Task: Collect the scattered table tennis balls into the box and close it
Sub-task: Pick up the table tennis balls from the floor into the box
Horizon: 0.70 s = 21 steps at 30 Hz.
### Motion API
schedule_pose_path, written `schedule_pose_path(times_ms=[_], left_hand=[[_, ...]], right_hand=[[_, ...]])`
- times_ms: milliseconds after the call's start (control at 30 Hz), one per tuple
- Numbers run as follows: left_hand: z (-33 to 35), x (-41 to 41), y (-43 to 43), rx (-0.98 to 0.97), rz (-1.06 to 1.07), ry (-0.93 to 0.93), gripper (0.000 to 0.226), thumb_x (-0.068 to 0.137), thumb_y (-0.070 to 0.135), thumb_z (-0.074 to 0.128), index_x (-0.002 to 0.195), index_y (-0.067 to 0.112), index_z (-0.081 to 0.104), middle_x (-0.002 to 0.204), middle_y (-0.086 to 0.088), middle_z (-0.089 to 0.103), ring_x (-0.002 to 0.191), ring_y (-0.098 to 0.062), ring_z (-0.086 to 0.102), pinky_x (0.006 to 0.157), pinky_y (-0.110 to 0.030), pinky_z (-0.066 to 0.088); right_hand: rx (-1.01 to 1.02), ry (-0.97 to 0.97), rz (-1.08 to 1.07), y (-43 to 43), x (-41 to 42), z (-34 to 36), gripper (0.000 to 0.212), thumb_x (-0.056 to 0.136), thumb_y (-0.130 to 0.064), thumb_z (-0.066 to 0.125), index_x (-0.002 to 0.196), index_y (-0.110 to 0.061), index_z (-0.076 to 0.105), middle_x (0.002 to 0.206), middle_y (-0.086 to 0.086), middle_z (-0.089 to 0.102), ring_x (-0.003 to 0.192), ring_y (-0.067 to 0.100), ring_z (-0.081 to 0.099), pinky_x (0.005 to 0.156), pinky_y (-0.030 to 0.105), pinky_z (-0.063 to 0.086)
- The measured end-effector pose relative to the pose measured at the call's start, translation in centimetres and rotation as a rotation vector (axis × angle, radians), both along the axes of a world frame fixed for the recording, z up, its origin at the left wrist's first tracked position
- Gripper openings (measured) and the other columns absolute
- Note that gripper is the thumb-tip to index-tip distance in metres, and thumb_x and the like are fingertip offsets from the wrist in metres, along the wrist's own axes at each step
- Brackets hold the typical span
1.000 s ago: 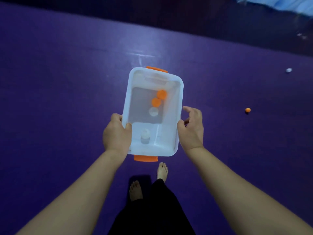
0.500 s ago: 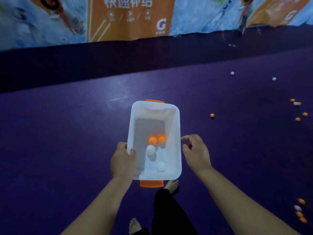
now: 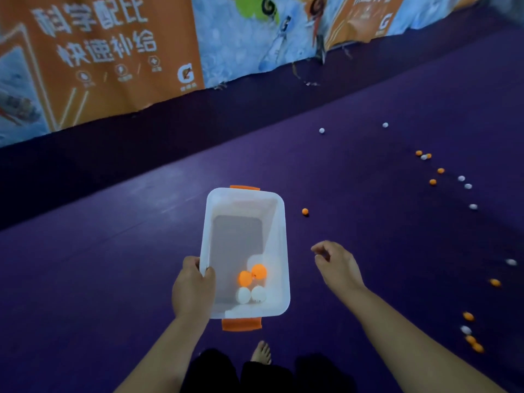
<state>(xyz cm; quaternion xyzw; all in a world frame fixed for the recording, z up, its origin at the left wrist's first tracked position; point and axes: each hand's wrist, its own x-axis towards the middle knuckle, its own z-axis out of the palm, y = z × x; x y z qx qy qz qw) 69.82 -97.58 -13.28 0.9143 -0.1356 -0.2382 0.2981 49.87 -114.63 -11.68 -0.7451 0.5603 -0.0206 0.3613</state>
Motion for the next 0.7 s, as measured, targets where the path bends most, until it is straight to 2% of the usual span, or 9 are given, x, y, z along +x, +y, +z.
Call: schedule_pose_path(times_ms=[200,333,400,467,700], left_hand=[[0.2,5.2,-7.8,0.012,-0.050,0.002,0.015,0.088,0.019,0.051,0.101,0.011,0.051,0.090,-0.009,0.061,0.081,-0.032,0.058,0.066,-0.036,0.047],[0.4,10.2,-14.1,-0.020,-0.136,0.007,0.012,0.088,0.017,0.050,0.098,0.010,0.051,0.087,-0.007,0.060,0.076,-0.029,0.056,0.060,-0.034,0.043],[0.6,13.0,-17.3,-0.017,-0.198,0.007,0.010,0.088,0.017,0.050,0.095,0.011,0.050,0.083,-0.005,0.059,0.071,-0.024,0.055,0.056,-0.031,0.040],[1.0,15.7,-20.3,-0.006,-0.258,0.005,0.007,0.088,0.017,0.050,0.092,0.011,0.050,0.076,-0.003,0.057,0.066,-0.020,0.053,0.052,-0.030,0.037],[0.4,22.6,-31.0,0.047,-0.494,-0.052,0.009,0.087,0.016,0.051,0.087,0.007,0.047,0.070,-0.002,0.052,0.062,-0.023,0.049,0.052,-0.031,0.034]], right_hand=[[-0.002,0.010,-0.042,-7.2,2.8,0.4,0.020,0.094,-0.019,0.048,0.107,-0.027,0.061,0.107,-0.016,0.059,0.090,0.001,0.058,0.069,0.017,0.047],[-0.023,0.007,-0.133,-12.0,6.2,0.7,0.019,0.094,-0.019,0.048,0.105,-0.028,0.061,0.098,-0.015,0.062,0.079,0.002,0.059,0.066,0.022,0.053],[-0.015,-0.013,-0.216,-14.1,8.0,0.7,0.019,0.094,-0.018,0.047,0.101,-0.027,0.061,0.084,-0.010,0.064,0.062,0.004,0.056,0.055,0.024,0.050],[0.000,-0.025,-0.296,-16.0,9.8,0.9,0.019,0.093,-0.017,0.046,0.099,-0.027,0.062,0.074,-0.005,0.064,0.053,0.008,0.051,0.050,0.026,0.046],[0.033,-0.042,-0.489,-22.2,14.4,0.8,0.019,0.092,-0.017,0.047,0.095,-0.030,0.062,0.073,-0.004,0.065,0.051,0.009,0.051,0.048,0.025,0.045]])
